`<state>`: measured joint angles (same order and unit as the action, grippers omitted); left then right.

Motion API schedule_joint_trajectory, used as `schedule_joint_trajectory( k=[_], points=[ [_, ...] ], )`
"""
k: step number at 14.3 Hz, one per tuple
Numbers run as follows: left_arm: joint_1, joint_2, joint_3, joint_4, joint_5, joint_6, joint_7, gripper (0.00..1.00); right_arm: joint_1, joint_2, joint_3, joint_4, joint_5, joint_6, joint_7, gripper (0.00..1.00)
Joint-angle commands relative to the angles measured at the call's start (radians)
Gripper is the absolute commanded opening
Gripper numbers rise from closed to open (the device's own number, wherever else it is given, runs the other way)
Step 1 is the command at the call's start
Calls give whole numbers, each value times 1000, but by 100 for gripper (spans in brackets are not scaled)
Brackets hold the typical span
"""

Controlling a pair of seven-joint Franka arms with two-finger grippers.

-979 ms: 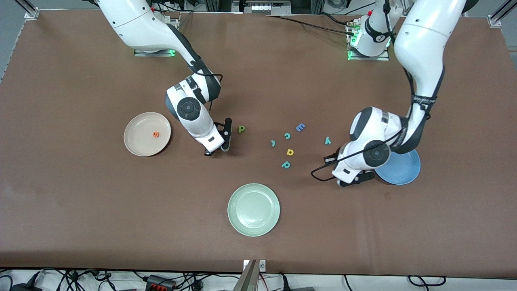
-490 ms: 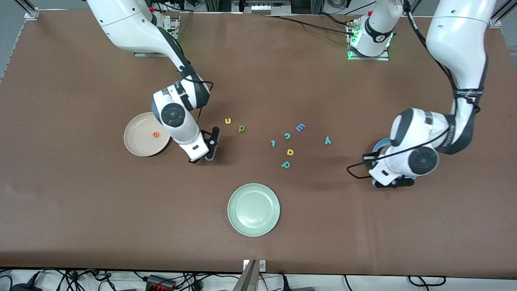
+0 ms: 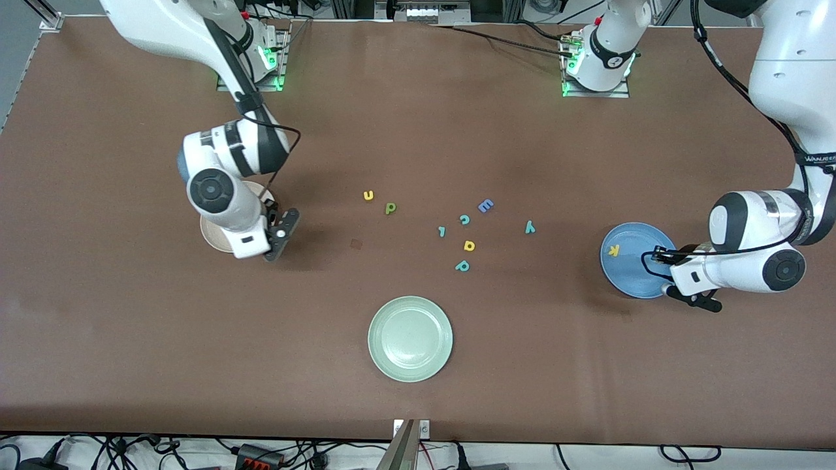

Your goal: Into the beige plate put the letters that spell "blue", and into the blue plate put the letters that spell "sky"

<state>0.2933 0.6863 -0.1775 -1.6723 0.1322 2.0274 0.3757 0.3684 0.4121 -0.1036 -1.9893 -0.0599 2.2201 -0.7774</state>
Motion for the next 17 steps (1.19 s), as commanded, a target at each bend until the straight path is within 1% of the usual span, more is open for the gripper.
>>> schedule_joint_trajectory(
  k=[1, 2, 3, 5, 6, 7, 8, 10, 11, 12, 14, 15, 16, 17],
  points=[
    [-8, -25, -14, -50, 20, 31, 9, 32, -101, -56, 9, -124, -12, 15, 36, 4],
    [-8, -25, -14, -50, 20, 31, 9, 52, -142, -58, 9, -138, -11, 18, 40, 4],
    [-8, -28, -16, -50, 20, 28, 12, 100, -175, -56, 10, -140, -11, 16, 40, 4],
    [-17, -59, -31, -50, 20, -10, 9, 100, -190, -55, 10, -147, -11, 15, 40, 4],
    [-40, -76, -45, -46, 20, -44, 3, 100, -190, -52, 10, -151, -9, 16, 55, 14],
    [-64, -91, -54, -44, 20, -64, -30, 100, -190, -50, 10, -154, -9, 18, 78, 46],
    [-92, -103, -57, -41, 20, -88, -111, 100, -186, -52, 12, -151, -8, 16, 92, 99],
    [-153, -119, -83, -34, 18, -133, -284, 100, -180, -85, 19, -141, 3, -2, 127, 100],
    [-170, -122, -103, -35, 18, -134, -366, 100, -172, -102, 33, -138, 3, -25, 188, 100],
    [-180, -119, -137, -35, 17, -131, -458, 100, -149, -119, 73, -120, 5, -64, 276, 100],
    [-197, -102, -186, -35, 9, -119, -599, 100, -105, -127, 120, -115, 18, -70, 482, 100],
    [-206, -93, -206, -46, 9, -102, -636, 100, -82, -125, 146, -114, 81, -56, 560, 100],
    [-221, -96, -227, -67, 9, -79, -679, 100, -51, -122, 157, -115, 139, -25, 611, 100],
    [-235, -105, -250, -107, 9, -47, -757, 100, -11, -116, 157, -115, 159, 1, 673, 100]
  ],
)
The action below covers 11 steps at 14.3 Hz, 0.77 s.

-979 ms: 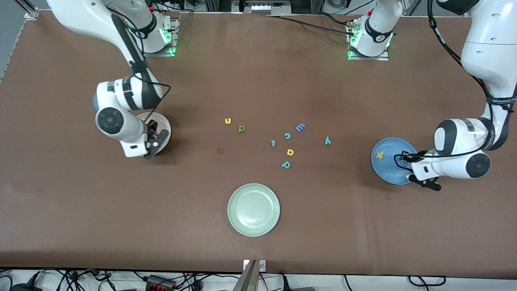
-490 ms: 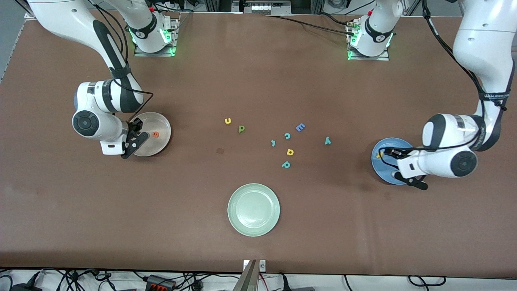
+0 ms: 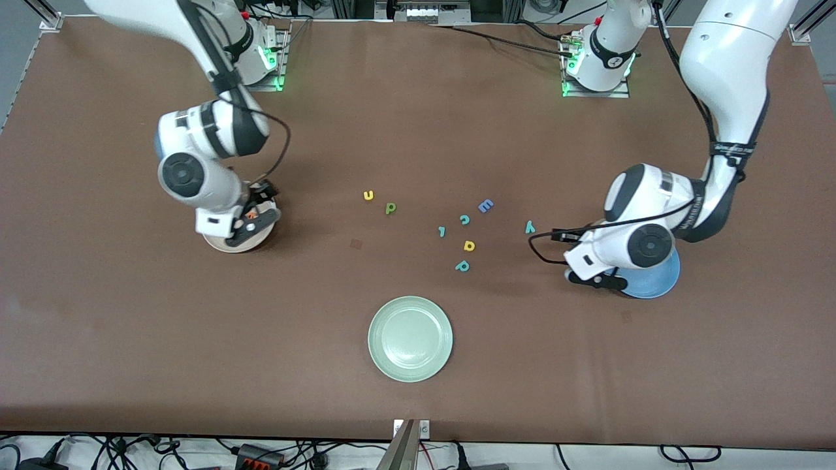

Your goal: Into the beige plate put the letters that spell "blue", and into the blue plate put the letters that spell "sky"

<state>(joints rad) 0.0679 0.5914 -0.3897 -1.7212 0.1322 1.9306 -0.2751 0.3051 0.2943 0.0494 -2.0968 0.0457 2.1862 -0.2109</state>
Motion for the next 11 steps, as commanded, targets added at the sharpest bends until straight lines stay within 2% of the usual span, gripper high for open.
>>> schedule_joint_trajectory(
  k=[1, 6, 9, 11],
  points=[
    [-16, -27, -53, -89, 15, 86, -174, 100, 83, 8, 4, -9, 59, 52, 167, 100],
    [-17, -77, -60, -300, 20, 382, -211, 100, 265, 66, 4, -8, 62, 194, 563, 100],
    [-16, -70, -58, -356, 20, 481, -211, 99, 340, 126, 3, 23, 59, 260, 749, 100],
    [-17, -61, -57, -356, 20, 482, -211, 85, 380, 167, -2, 59, 49, 261, 801, 100]
  ],
)
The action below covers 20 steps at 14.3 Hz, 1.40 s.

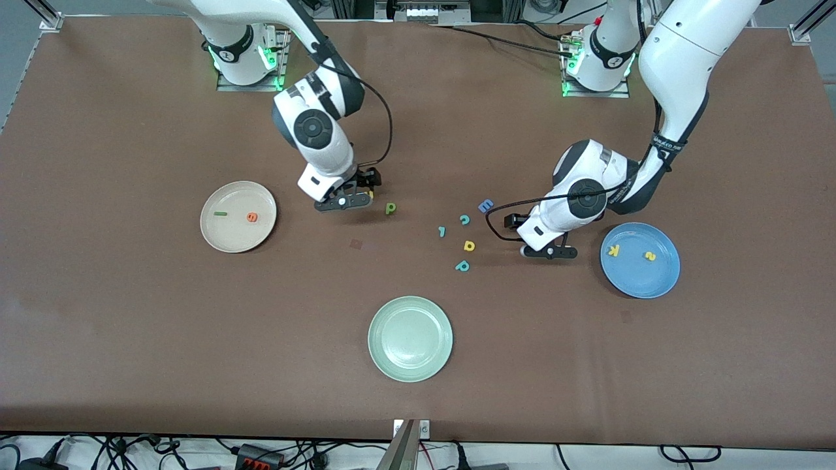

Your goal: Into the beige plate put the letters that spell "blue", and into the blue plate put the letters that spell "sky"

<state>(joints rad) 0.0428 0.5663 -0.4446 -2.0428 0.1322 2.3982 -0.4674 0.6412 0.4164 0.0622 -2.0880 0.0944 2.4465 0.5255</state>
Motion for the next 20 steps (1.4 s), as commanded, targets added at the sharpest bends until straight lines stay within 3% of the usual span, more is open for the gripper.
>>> schedule_joint_trajectory(
  k=[1, 2, 3, 4, 8, 12, 13, 15, 18, 20],
  points=[
    [8, -28, -2, -34, 20, 16, -19, 76, 49, 54, -15, 52, -1, 5, 65, 96],
    [8, -19, -2, -33, 20, 24, -19, 69, 49, 64, -15, 52, -1, 11, 65, 82],
    [8, -17, -2, -33, 20, 33, -19, 62, 52, 73, -15, 52, -1, 15, 67, 75],
    [8, -17, -2, -31, 20, 33, -17, 56, 58, 82, -16, 52, -2, 16, 67, 75],
    [8, -10, 6, -20, 56, 36, -17, 55, 63, 110, -21, 66, -25, 17, 67, 71],
    [17, 3, 6, -16, 115, 38, -20, 54, 61, 130, -21, 85, -25, 17, 68, 58],
    [16, 4, 6, -16, 115, 38, -20, 52, 60, 133, -21, 88, -25, 17, 67, 51],
    [14, 6, 6, -16, 115, 38, -20, 42, 57, 133, -25, 89, -25, 17, 67, 50],
    [9, 4, 4, -14, 115, 36, -22, 18, 55, 137, -32, 95, -27, 16, 64, 50],
    [8, 3, 4, -14, 115, 35, -25, 14, 55, 140, -32, 97, -28, 16, 64, 45]
  ],
)
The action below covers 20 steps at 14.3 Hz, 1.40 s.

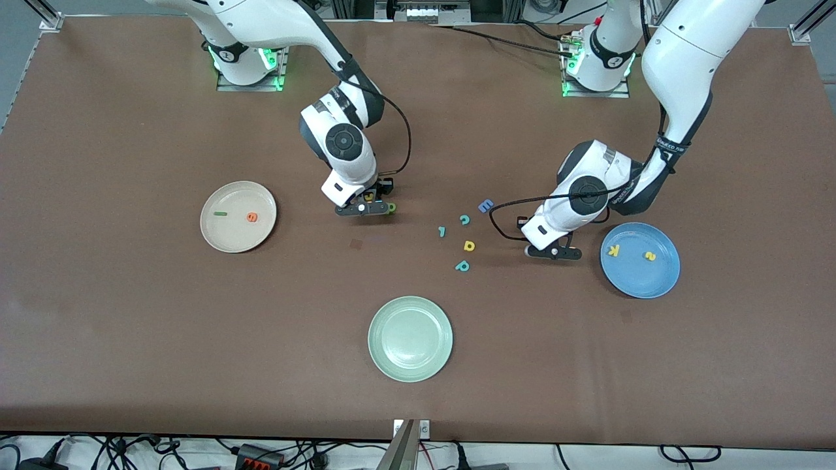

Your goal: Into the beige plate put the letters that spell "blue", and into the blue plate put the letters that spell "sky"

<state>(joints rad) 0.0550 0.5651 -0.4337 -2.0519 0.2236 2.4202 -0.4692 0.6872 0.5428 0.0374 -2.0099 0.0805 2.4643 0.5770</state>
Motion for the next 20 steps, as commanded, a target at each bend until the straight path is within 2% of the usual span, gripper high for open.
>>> schedule_joint_trajectory(
  k=[1, 5, 7, 8, 11, 13, 17, 20],
  points=[
    [-4, 2, -7, -5, 23, 10, -23, 14, 9, 17, -7, 19, -16, -2, 14, 41],
    [2, -14, -7, 10, 23, -21, -23, 13, 15, 17, -7, 19, -16, -10, 15, 36],
    [2, -28, -10, 67, 23, -125, -23, 11, 15, 17, -7, 17, -16, -10, 15, 35],
    [2, -34, -10, 114, 25, -204, -20, 11, 15, 17, -7, 17, -16, -10, 15, 31],
    [20, -36, -5, 249, 31, -425, 10, 11, 11, 17, -7, 17, -16, -11, 11, 8],
    [64, -30, -3, 297, 68, -490, 102, 11, 3, 6, -7, 20, -18, -11, 7, 5],
    [207, -1, -5, 297, 264, -477, 383, 11, -63, -62, -28, 30, -18, -42, -25, 5],
    [273, 35, -7, 283, 263, -402, 492, 14, -174, -102, -28, 25, -22, -134, -109, 5]
  ],
)
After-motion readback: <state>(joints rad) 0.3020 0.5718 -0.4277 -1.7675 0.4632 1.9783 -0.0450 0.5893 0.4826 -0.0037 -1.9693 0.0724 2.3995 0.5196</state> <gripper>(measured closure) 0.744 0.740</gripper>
